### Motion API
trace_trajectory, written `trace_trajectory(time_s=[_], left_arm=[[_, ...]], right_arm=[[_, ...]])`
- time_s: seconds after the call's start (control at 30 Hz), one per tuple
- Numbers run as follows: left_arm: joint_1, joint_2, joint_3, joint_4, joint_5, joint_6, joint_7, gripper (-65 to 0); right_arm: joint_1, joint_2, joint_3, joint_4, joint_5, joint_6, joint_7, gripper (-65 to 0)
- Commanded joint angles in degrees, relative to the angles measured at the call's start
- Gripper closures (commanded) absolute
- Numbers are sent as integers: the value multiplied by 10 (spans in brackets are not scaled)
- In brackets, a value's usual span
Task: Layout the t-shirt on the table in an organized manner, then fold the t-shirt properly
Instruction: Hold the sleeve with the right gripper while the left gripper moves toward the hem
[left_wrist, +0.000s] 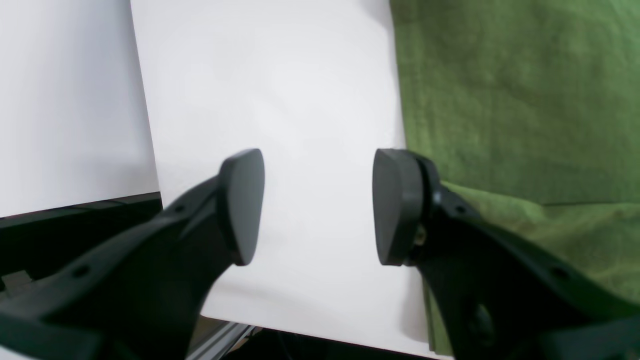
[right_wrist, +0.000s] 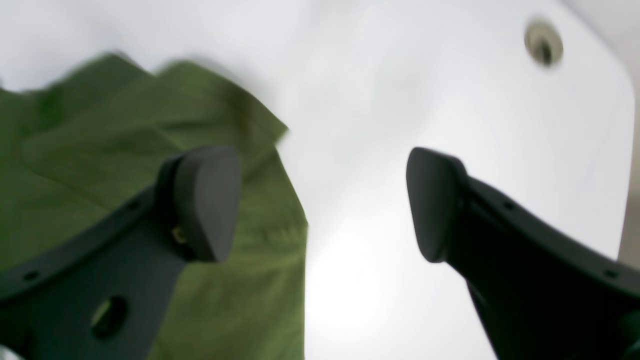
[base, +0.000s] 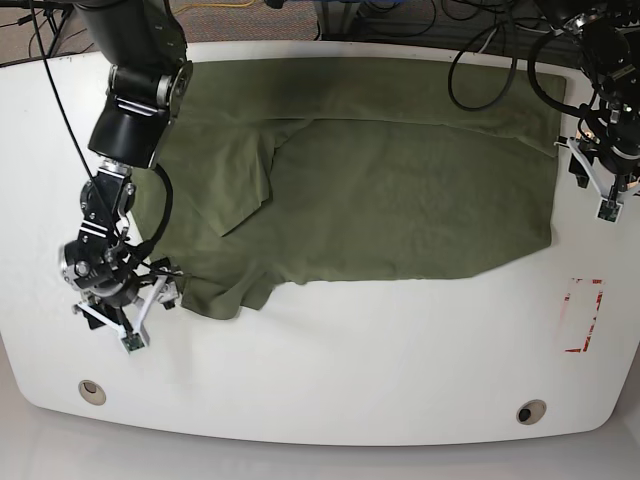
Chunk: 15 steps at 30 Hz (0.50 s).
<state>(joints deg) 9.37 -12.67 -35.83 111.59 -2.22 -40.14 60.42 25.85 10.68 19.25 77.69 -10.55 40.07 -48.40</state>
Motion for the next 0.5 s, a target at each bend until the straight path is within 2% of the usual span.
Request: trace_trajectory(time_s=[0.0, 0.27, 0.47], left_arm=[[-6, -9, -2, 8, 0, 1, -8, -325], [-11, -8, -4, 8, 0, 1, -8, -325], [-30, -7, -5, 8, 0, 1, -8, -325]], right_arm=[[-7, 4, 30, 10, 7, -1, 12, -495], [-58, -11, 71, 7, 10, -1, 21, -495], [-74, -20, 72, -56, 55, -1, 53, -495]])
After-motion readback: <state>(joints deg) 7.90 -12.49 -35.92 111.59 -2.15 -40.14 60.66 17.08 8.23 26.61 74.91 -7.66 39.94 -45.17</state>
